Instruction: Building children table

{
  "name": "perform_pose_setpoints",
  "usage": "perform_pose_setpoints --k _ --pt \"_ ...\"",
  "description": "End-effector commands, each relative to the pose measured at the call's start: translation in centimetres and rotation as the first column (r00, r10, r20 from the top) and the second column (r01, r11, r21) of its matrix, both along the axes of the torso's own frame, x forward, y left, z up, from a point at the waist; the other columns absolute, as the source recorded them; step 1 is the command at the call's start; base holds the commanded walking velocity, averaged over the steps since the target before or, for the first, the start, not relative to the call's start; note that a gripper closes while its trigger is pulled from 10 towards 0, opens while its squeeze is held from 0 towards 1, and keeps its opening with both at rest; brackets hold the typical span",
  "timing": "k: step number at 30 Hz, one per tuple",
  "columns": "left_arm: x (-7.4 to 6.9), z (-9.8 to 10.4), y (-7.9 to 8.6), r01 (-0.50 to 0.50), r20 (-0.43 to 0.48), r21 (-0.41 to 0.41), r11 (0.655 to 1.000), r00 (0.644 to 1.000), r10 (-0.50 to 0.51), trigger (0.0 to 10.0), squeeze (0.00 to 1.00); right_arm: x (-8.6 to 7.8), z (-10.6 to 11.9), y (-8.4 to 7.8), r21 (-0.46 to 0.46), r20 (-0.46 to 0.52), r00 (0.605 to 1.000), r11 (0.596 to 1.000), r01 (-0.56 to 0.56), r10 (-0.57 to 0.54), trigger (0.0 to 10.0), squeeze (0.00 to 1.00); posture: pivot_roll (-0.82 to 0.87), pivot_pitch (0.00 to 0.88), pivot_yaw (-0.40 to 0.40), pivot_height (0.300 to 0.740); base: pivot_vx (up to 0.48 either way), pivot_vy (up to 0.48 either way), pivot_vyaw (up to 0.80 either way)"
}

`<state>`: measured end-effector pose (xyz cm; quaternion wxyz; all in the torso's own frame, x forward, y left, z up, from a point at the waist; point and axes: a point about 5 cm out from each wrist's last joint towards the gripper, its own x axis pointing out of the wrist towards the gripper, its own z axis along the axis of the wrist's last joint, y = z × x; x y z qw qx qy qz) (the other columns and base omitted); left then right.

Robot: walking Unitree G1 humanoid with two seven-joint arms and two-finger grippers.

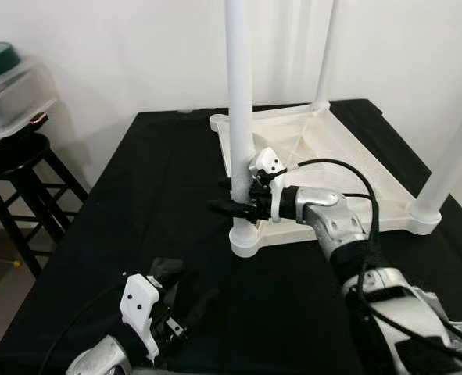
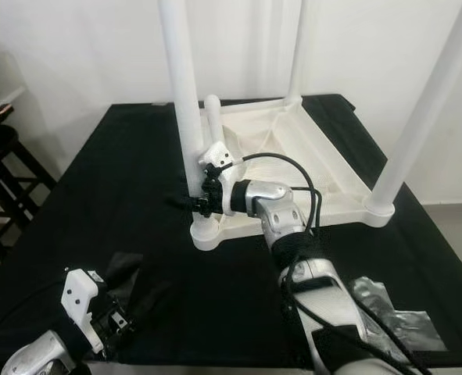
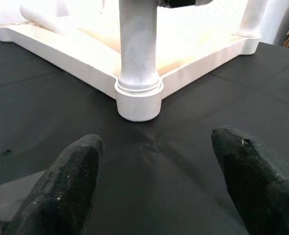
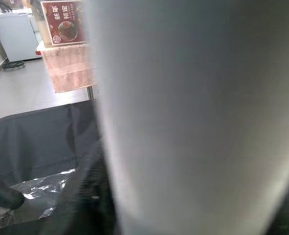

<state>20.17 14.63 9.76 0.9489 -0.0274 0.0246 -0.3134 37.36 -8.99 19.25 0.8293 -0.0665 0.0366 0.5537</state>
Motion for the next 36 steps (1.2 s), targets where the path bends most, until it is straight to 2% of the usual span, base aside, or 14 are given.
perform_pose_setpoints --k 1,8,12,13,14,15,17,24,25,26,27,30,31,36 --pt "-0.2 -0.3 0.2 -0.003 -0.008 0.014 1.0 1.0 0.003 10.0 0.0 -0.4 -1.0 0.8 0.005 -0.048 0.997 0.999 -0.054 0.055 0.0 0.0 -0.04 0.02 0.055 0.74 0.0 0.0 0.0" --pt "-0.6 -0.2 0.1 0.001 -0.011 0.007 1.0 1.0 -0.001 10.0 0.0 -0.6 -1.7 -0.3 0.021 -0.052 0.999 1.0 -0.006 0.007 0.0 0.0 -0.05 0.031 0.057 0.74 0.0 0.0 0.0" --pt "-0.8 -0.1 0.0 0.002 -0.012 0.006 1.0 1.0 -0.002 10.0 0.0 -0.8 -2.9 -0.8 0.013 -0.051 0.977 0.978 0.206 -0.205 0.0 0.0 -0.04 0.042 0.035 0.74 0.0 0.0 0.0" --pt "-1.0 -0.1 0.0 0.001 -0.012 0.006 1.0 1.0 -0.001 10.0 0.0 -1.1 -4.1 -1.4 0.052 -0.054 0.785 0.783 0.62 -0.617 0.0 0.0 -0.04 0.045 0.027 0.74 0.0 0.0 0.0" --pt "-1.0 -0.1 0.0 0.001 -0.012 0.006 1.0 1.0 -0.001 10.0 0.0 -1.1 -4.1 -1.4 0.052 -0.054 0.785 0.783 0.62 -0.617 0.0 0.0 -0.04 0.045 0.027 0.74 0.0 0.0 0.0" --pt "-1.0 0.0 0.2 -0.002 -0.012 0.003 1.0 1.0 0.002 10.0 0.0 -3.5 -5.7 -1.1 0.032 -0.049 0.668 0.667 0.744 -0.742 0.0 0.0 -0.04 0.058 0.046 0.74 0.0 0.0 0.0" --pt "-1.1 0.0 0.3 -0.006 -0.012 0.004 1.0 1.0 0.006 10.0 0.0 -5.6 -6.9 0.0 0.017 -0.086 0.631 0.632 0.775 -0.771 0.0 0.0 -0.07 0.057 0.068 0.74 0.0 0.0 0.0" --pt "-0.8 0.0 0.2 0.009 -0.018 0.001 1.0 1.0 -0.009 10.0 0.0 -5.3 -6.4 0.5 0.037 -0.051 0.673 0.672 0.74 -0.738 0.0 0.0 -0.07 0.046 0.065 0.74 0.0 0.0 0.0" --pt "-0.7 0.0 0.2 0.006 -0.016 -0.001 1.0 1.0 -0.006 10.0 0.0 -4.7 -6.0 0.4 0.033 -0.033 0.666 0.665 0.746 -0.745 4.3 0.0 -0.07 0.043 0.064 0.74 0.0 0.0 0.0" --pt "-0.7 0.0 0.2 0.006 -0.016 -0.001 1.0 1.0 -0.006 10.0 0.0 -4.7 -6.0 0.4 0.033 -0.033 0.666 0.665 0.746 -0.745 4.3 0.0 -0.07 0.043 0.064 0.74 0.0 0.0 0.0" --pt "-0.6 0.0 0.2 -0.005 -0.012 -0.001 1.0 1.0 0.005 10.0 0.0 -4.5 -5.5 0.8 0.031 -0.039 0.665 0.664 0.747 -0.746 10.0 0.23 -0.07 0.041 0.059 0.74 0.0 0.0 0.0" --pt "-0.6 0.0 0.2 -0.008 -0.01 0.0 1.0 1.0 0.009 10.0 0.0 -4.6 -5.2 1.0 0.039 -0.046 0.674 0.673 0.738 -0.737 10.0 0.23 -0.07 0.041 0.059 0.74 0.0 0.0 0.0" --pt "-0.6 0.0 0.2 -0.009 -0.009 0.001 1.0 1.0 0.009 10.0 0.0 -4.7 -4.6 1.6 0.067 -0.065 0.711 0.708 0.704 -0.701 10.0 1.0 -0.07 0.038 0.057 0.74 0.0 0.0 0.0" --pt "-0.3 0.0 0.1 -0.005 -0.009 -0.002 1.0 1.0 0.005 10.0 0.0 -3.5 -2.0 2.4 0.154 -0.026 0.848 0.836 0.527 -0.53 10.0 1.0 -0.07 0.03 0.058 0.74 0.0 0.0 0.0"
